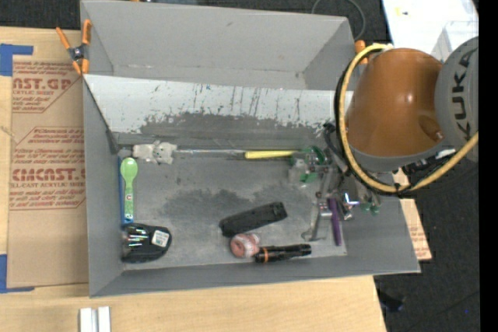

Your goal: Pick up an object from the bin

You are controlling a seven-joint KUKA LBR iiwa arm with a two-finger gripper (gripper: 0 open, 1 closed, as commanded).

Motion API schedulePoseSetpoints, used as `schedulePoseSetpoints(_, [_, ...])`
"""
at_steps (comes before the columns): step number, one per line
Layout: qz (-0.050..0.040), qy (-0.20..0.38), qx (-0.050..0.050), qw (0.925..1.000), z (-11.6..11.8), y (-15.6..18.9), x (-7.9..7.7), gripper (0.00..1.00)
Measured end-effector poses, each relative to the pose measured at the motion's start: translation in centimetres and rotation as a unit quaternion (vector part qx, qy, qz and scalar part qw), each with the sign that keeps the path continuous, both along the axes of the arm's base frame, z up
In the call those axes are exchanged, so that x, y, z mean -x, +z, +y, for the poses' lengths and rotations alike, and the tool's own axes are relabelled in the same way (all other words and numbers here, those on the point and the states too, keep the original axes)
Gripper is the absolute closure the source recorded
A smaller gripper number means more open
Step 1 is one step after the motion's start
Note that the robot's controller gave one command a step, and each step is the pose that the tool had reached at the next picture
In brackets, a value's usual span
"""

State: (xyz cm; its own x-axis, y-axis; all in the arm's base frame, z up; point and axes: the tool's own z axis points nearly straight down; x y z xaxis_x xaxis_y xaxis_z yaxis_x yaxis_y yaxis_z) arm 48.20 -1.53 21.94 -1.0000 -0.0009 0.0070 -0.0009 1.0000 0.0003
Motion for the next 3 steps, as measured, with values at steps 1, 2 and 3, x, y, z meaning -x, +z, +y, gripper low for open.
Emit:
schedulePoseSetpoints(1, [-0.004,0.0,0.0,1.0,0.0,0.4,-0.2,0.0])
schedulePoseSetpoints(2, [-0.0059,-0.025,-0.001,0.9997,2.5,-8.7,-2.1,0.0])
schedulePoseSetpoints(3, [-0.0068,0.005,0.0,1.0,3.8,-9.9,-2.8,0.0])
